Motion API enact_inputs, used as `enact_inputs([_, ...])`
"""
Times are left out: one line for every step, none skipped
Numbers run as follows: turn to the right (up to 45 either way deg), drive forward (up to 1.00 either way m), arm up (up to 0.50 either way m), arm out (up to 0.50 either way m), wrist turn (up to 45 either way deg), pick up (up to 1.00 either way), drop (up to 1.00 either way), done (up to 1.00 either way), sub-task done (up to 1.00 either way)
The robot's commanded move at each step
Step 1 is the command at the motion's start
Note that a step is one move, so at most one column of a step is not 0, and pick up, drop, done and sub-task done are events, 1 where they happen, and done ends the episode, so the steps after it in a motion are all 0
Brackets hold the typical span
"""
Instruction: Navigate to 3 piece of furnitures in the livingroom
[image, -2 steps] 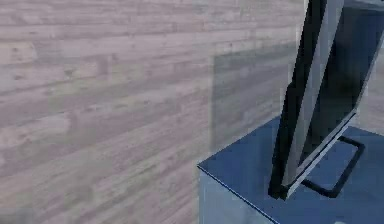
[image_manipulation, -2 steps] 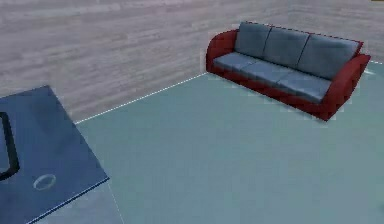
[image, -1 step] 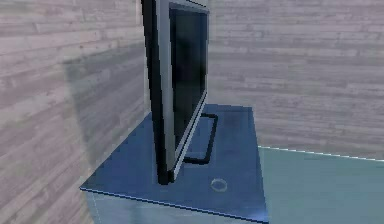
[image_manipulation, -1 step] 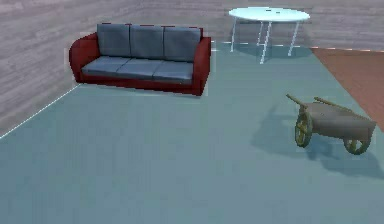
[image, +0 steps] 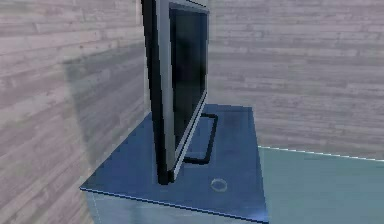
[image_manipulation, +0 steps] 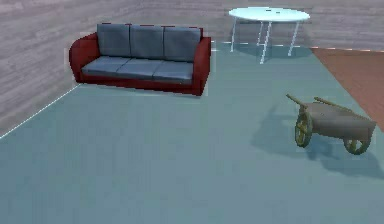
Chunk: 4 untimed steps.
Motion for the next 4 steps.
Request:
enact_inputs([45.0, 0.0, 0.0, 0.0, 0.0, 0.0, 0.0, 0.0, 0.0])
enact_inputs([45.0, 0.0, 0.0, 0.0, 0.0, 0.0, 0.0, 0.0, 0.0])
enact_inputs([12.0, 0.0, 0.0, 0.0, 0.0, 0.0, 0.0, 0.0, 0.0])
enact_inputs([0.0, 1.0, 0.0, 0.0, 0.0, 0.0, 0.0, 0.0, 0.0])
